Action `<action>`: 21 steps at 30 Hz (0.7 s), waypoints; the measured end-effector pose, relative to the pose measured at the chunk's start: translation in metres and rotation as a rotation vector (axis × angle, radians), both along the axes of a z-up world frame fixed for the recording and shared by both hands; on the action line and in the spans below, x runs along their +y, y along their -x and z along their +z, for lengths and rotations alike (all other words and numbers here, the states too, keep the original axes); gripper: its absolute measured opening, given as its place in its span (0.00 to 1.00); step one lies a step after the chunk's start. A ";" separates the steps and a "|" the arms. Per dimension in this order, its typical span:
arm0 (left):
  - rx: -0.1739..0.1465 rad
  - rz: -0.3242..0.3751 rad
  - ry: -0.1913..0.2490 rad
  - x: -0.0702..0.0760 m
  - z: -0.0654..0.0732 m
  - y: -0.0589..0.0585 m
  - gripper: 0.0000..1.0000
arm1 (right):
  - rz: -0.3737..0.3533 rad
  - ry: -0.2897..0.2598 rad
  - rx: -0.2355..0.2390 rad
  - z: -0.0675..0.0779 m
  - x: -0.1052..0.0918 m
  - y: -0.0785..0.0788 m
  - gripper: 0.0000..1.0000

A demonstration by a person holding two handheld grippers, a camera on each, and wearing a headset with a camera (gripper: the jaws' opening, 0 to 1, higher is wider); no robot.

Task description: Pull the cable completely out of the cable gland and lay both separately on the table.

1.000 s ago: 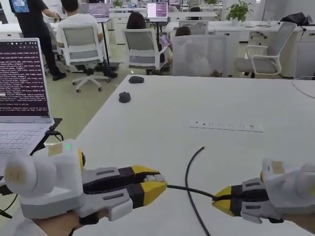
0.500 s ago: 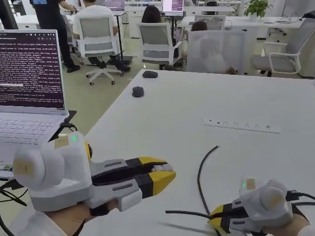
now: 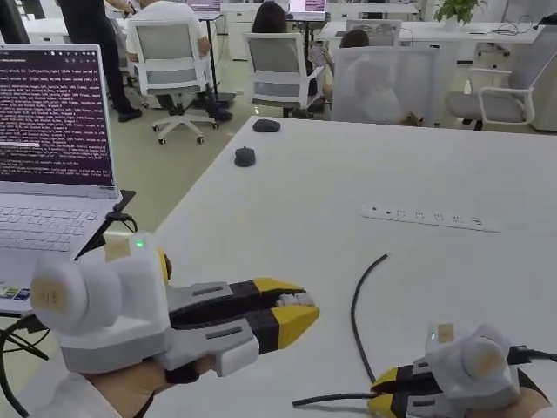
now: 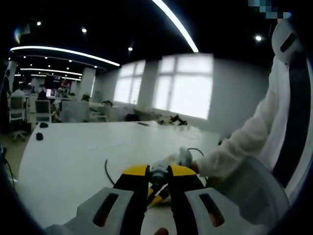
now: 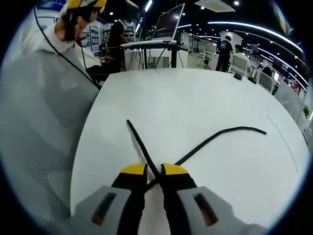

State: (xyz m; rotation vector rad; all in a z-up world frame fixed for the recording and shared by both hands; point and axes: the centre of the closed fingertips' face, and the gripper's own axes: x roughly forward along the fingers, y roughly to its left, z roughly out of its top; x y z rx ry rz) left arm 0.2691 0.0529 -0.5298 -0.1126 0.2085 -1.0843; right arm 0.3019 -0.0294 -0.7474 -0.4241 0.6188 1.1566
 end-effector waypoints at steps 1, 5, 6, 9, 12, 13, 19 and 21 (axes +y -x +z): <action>0.007 -0.005 0.001 -0.001 -0.001 0.000 0.16 | -0.009 -0.008 -0.011 0.003 -0.001 -0.001 0.11; 0.029 -0.016 -0.021 -0.002 -0.009 -0.002 0.16 | -0.048 -0.059 -0.043 0.023 -0.009 -0.004 0.17; 0.031 -0.024 -0.038 -0.003 -0.012 -0.004 0.16 | -0.061 -0.077 -0.047 0.030 -0.013 -0.003 0.18; 0.050 -0.053 -0.083 -0.008 -0.022 -0.010 0.16 | -0.078 -0.099 -0.068 0.046 -0.024 0.001 0.20; 0.059 -0.080 -0.154 -0.015 -0.039 -0.020 0.16 | -0.105 -0.139 -0.086 0.064 -0.034 0.007 0.21; 0.062 -0.087 -0.171 -0.018 -0.045 -0.022 0.16 | -0.114 -0.152 -0.095 0.070 -0.037 0.008 0.22; 0.122 -0.133 -0.263 -0.034 -0.095 -0.041 0.16 | -0.159 -0.218 -0.126 0.101 -0.056 0.032 0.24; 0.125 -0.146 -0.280 -0.040 -0.108 -0.045 0.16 | -0.179 -0.227 -0.128 0.106 -0.064 0.041 0.24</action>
